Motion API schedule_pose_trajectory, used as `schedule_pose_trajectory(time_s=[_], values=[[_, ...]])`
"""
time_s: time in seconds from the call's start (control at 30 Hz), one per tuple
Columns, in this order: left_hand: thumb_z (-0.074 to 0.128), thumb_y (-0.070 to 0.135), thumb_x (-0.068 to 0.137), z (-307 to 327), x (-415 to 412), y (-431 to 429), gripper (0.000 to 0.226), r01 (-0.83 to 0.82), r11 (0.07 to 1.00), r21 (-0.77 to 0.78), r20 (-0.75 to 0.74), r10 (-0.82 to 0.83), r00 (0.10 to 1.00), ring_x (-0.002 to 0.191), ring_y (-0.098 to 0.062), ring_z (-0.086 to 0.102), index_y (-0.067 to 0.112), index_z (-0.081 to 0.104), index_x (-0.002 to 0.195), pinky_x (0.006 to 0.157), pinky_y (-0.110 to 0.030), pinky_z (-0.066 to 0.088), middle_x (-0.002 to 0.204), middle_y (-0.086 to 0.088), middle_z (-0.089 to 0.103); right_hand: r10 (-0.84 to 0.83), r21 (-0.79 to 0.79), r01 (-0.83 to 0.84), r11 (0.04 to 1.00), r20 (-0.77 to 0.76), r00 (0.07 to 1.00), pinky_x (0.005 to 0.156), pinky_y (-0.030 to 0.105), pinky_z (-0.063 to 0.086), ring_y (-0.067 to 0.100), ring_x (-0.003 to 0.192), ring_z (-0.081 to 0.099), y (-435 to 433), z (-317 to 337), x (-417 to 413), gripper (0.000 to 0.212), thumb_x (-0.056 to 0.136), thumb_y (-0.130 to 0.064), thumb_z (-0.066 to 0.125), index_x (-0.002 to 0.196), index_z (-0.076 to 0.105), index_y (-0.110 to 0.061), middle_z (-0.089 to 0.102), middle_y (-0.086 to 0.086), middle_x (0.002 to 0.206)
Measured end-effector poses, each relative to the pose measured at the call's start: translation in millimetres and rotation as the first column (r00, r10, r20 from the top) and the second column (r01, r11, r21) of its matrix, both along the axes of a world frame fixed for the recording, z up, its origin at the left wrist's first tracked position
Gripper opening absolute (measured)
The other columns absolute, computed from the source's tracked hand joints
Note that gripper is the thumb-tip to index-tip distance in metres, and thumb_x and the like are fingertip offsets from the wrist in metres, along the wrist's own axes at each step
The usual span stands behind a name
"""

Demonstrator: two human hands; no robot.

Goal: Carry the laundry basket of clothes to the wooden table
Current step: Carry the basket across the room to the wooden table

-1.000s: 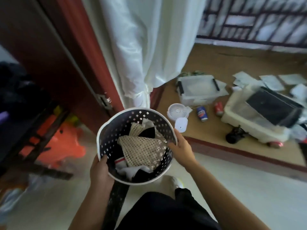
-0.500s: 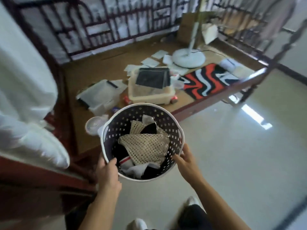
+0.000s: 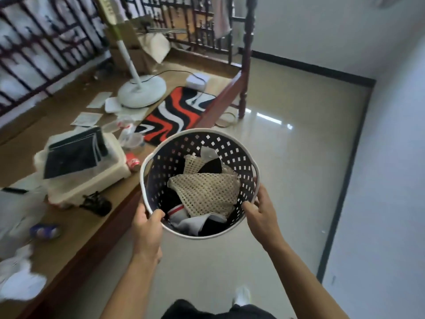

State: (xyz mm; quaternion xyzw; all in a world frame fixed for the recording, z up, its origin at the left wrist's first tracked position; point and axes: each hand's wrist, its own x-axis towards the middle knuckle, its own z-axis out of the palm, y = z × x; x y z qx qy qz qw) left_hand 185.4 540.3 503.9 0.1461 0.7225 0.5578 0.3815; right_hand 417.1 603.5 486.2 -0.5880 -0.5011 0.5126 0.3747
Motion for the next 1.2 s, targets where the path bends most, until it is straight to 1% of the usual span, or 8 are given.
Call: schedule_pose_trajectory(time_s=[0.13, 0.4, 0.47, 0.57, 0.83, 0.97, 1.07, 1.2], values=[[0.056, 0.003, 0.072, 10, 31, 71, 0.057, 0.068, 0.998, 0.020, 0.033, -0.068, 0.997, 0.100, -0.033, 0.071, 0.026, 0.068, 0.124, 0.089, -0.051, 0.058, 0.113, -0.012, 0.076, -0.056, 0.012, 0.056, 0.998, 0.017, 0.998, 0.087, 0.029, 0.054, -0.014, 0.092, 0.065, 64, 11, 30, 0.059, 0.076, -0.016, 0.062, 0.130, 0.051, -0.038, 0.065, -0.046, 0.099], [0.055, 0.001, 0.074, 6, 73, 267, 0.060, 0.186, 0.979, 0.087, 0.065, -0.192, 0.979, 0.098, -0.022, 0.069, 0.029, 0.068, 0.126, 0.086, -0.042, 0.057, 0.116, -0.006, 0.075, -0.160, 0.029, 0.159, 0.987, 0.011, 0.987, 0.097, 0.051, 0.058, -0.003, 0.097, 0.070, 233, 13, 72, 0.058, 0.072, -0.015, 0.061, 0.125, 0.057, -0.039, 0.072, -0.016, 0.111], [0.051, -0.007, 0.080, 11, 90, 325, 0.057, 0.243, 0.964, 0.108, 0.064, -0.251, 0.966, 0.091, -0.017, 0.069, 0.029, 0.070, 0.119, 0.076, -0.033, 0.056, 0.104, 0.002, 0.077, -0.221, 0.034, 0.221, 0.975, 0.002, 0.975, 0.096, 0.050, 0.060, 0.000, 0.099, 0.070, 275, 22, 89, 0.057, 0.073, -0.013, 0.062, 0.121, 0.056, -0.044, 0.072, -0.013, 0.113], [0.048, -0.009, 0.082, 28, 121, 408, 0.061, 0.362, 0.919, 0.154, 0.061, -0.375, 0.925, 0.083, -0.012, 0.069, 0.032, 0.068, 0.124, 0.068, -0.029, 0.056, 0.098, 0.003, 0.076, -0.312, 0.059, 0.312, 0.948, -0.022, 0.950, 0.094, 0.050, 0.062, 0.003, 0.101, 0.071, 332, 34, 121, 0.058, 0.083, 0.000, 0.063, 0.133, 0.057, -0.029, 0.074, -0.016, 0.106], [0.044, -0.014, 0.084, 38, 232, 601, 0.059, 0.599, 0.775, 0.201, 0.035, -0.617, 0.786, 0.079, -0.016, 0.063, 0.018, 0.064, 0.130, 0.062, -0.026, 0.057, 0.087, 0.000, 0.071, -0.525, 0.105, 0.533, 0.840, -0.092, 0.846, 0.078, 0.022, 0.063, -0.004, 0.092, 0.070, 471, 40, 223, 0.060, 0.086, 0.002, 0.057, 0.136, 0.054, -0.031, 0.072, -0.028, 0.098], [0.046, -0.012, 0.081, 27, 292, 699, 0.064, 0.642, 0.744, 0.183, 0.008, -0.654, 0.756, 0.087, -0.022, 0.064, 0.020, 0.063, 0.133, 0.071, -0.036, 0.058, 0.096, -0.008, 0.072, -0.571, 0.094, 0.578, 0.810, -0.094, 0.816, 0.083, 0.031, 0.061, 0.007, 0.092, 0.069, 560, 29, 282, 0.059, 0.078, -0.007, 0.054, 0.132, 0.056, -0.032, 0.072, -0.013, 0.103], [0.047, -0.013, 0.082, 34, 323, 764, 0.064, 0.648, 0.745, 0.158, 0.000, -0.656, 0.754, 0.084, -0.017, 0.066, 0.020, 0.061, 0.136, 0.066, -0.030, 0.057, 0.094, -0.004, 0.073, -0.568, 0.050, 0.573, 0.818, -0.086, 0.818, 0.088, 0.044, 0.060, 0.010, 0.089, 0.067, 631, 32, 317, 0.056, 0.076, -0.009, 0.054, 0.130, 0.058, -0.024, 0.070, -0.005, 0.103], [0.047, -0.014, 0.085, 49, 344, 845, 0.060, 0.584, 0.787, 0.198, -0.005, -0.595, 0.804, 0.076, -0.011, 0.065, 0.016, 0.061, 0.135, 0.060, -0.021, 0.055, 0.085, 0.002, 0.071, -0.481, 0.057, 0.486, 0.872, -0.078, 0.873, 0.078, 0.031, 0.057, -0.001, 0.083, 0.067, 738, 48, 346, 0.053, 0.086, 0.004, 0.055, 0.132, 0.058, -0.022, 0.072, -0.002, 0.103]])
